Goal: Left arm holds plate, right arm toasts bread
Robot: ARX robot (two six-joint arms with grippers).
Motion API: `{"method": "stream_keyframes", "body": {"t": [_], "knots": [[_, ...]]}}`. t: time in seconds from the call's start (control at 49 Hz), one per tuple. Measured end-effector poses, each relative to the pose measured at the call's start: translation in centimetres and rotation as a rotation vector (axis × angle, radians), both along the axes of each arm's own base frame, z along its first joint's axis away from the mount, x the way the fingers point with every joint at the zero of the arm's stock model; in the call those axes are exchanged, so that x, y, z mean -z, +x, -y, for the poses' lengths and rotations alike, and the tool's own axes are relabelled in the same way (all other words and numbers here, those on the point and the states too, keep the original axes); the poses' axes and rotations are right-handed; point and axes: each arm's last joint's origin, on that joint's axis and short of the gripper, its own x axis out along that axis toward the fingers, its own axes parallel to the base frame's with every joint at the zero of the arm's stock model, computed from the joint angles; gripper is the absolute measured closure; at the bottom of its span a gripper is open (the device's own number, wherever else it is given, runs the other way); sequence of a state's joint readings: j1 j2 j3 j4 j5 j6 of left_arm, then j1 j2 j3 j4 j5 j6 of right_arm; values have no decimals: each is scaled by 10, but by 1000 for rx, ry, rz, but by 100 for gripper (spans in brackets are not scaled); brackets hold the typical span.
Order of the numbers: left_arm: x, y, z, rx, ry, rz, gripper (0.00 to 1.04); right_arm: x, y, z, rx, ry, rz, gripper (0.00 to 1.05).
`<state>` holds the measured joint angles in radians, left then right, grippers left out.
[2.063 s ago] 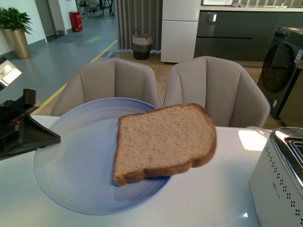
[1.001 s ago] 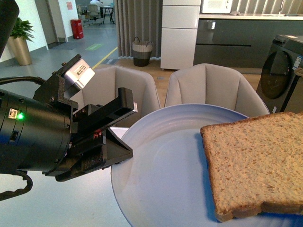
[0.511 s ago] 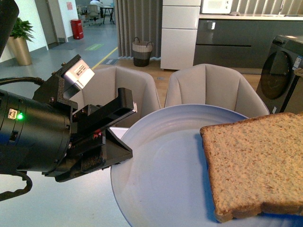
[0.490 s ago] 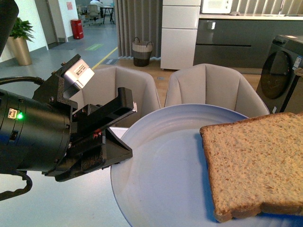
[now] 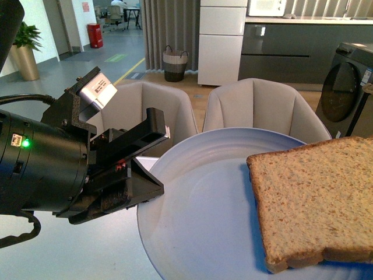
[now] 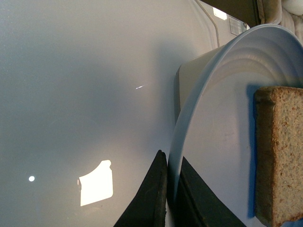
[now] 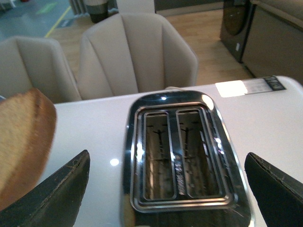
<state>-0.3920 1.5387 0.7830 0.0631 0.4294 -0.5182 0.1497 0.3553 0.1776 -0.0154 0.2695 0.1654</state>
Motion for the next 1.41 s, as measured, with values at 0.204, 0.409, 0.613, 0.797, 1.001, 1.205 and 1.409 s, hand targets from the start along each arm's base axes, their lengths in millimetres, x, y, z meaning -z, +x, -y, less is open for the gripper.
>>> {"method": "stream_keyframes", "body": {"t": [0.204,0.409,0.613,0.797,1.001,1.205,1.409], "knots": [[0,0,0,0,0,0,102,-13,34,-19,-63,203,8,9],[0,0,0,-1,0,0,102,-4,46,-39,-124,370,-55,9],[0,0,0,-1,0,0,102,3,50,-47,-114,483,-95,9],[0,0,0,0,0,0,102,4,51,-51,-119,543,-96,9],[0,0,0,-1,0,0,102,6,53,-53,-134,625,-105,12],[0,0,0,-1,0,0,102,9,55,-55,-133,675,-123,46],[0,0,0,0,0,0,102,9,55,-56,-138,704,-128,79]]}}
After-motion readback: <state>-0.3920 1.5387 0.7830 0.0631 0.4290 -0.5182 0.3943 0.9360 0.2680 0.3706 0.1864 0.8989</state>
